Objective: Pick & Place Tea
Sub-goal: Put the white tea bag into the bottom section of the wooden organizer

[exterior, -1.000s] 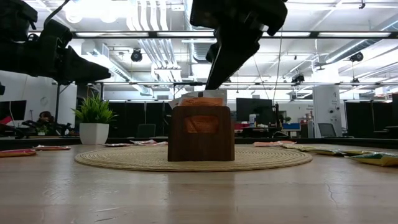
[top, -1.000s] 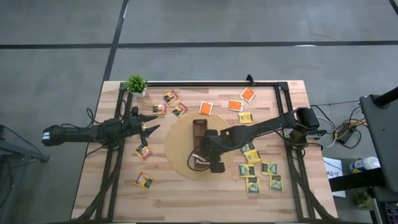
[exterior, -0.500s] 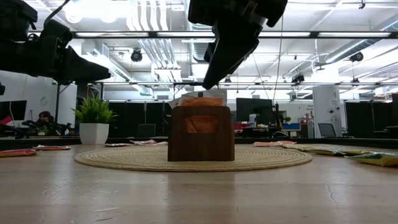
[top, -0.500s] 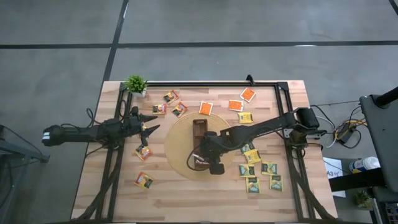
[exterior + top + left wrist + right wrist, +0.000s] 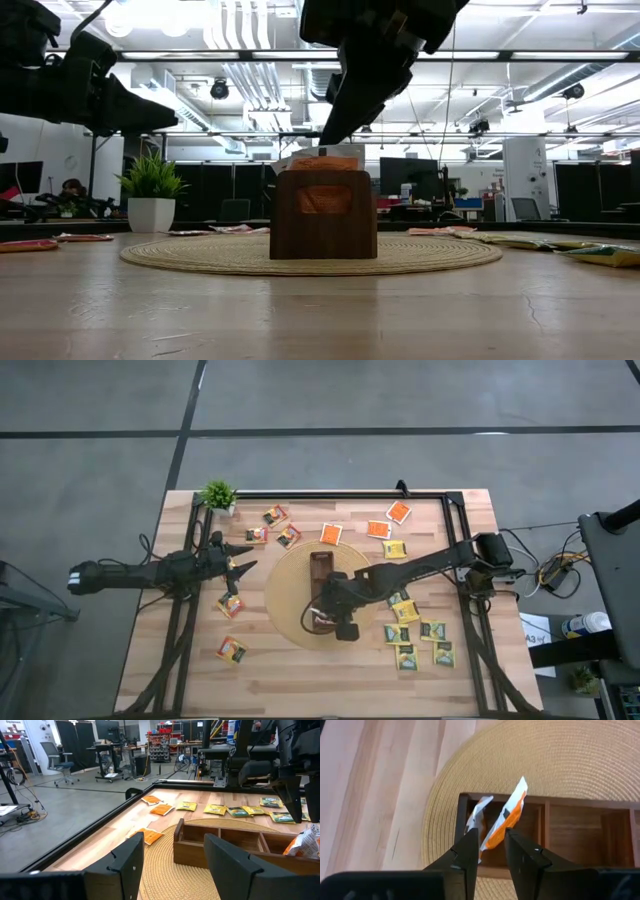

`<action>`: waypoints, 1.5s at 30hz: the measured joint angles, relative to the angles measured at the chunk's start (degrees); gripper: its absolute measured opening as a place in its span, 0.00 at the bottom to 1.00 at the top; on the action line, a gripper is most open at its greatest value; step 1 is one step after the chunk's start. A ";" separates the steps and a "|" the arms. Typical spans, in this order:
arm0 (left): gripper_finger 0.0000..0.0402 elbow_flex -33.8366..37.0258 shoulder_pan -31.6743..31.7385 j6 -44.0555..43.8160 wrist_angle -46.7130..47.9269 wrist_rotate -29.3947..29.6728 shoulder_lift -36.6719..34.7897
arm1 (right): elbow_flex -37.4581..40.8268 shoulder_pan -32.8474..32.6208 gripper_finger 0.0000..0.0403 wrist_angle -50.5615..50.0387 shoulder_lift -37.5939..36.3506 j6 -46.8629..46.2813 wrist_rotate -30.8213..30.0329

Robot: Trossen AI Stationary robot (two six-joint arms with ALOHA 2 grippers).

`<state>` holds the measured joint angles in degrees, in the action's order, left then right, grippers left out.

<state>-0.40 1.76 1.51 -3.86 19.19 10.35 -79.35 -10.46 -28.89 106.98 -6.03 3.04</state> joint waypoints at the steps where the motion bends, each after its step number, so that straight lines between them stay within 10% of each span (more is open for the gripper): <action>1: 0.50 0.00 0.00 -0.01 0.00 0.00 -0.01 | -0.02 0.00 0.22 0.39 0.00 0.01 -0.01; 45: 0.50 0.01 -0.04 0.00 0.00 -0.01 -0.01 | 3.24 0.02 0.02 -0.74 -0.42 16.11 -0.23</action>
<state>-0.38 1.72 1.51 -3.86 19.18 10.34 -76.12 -10.44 -29.63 106.56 10.08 2.81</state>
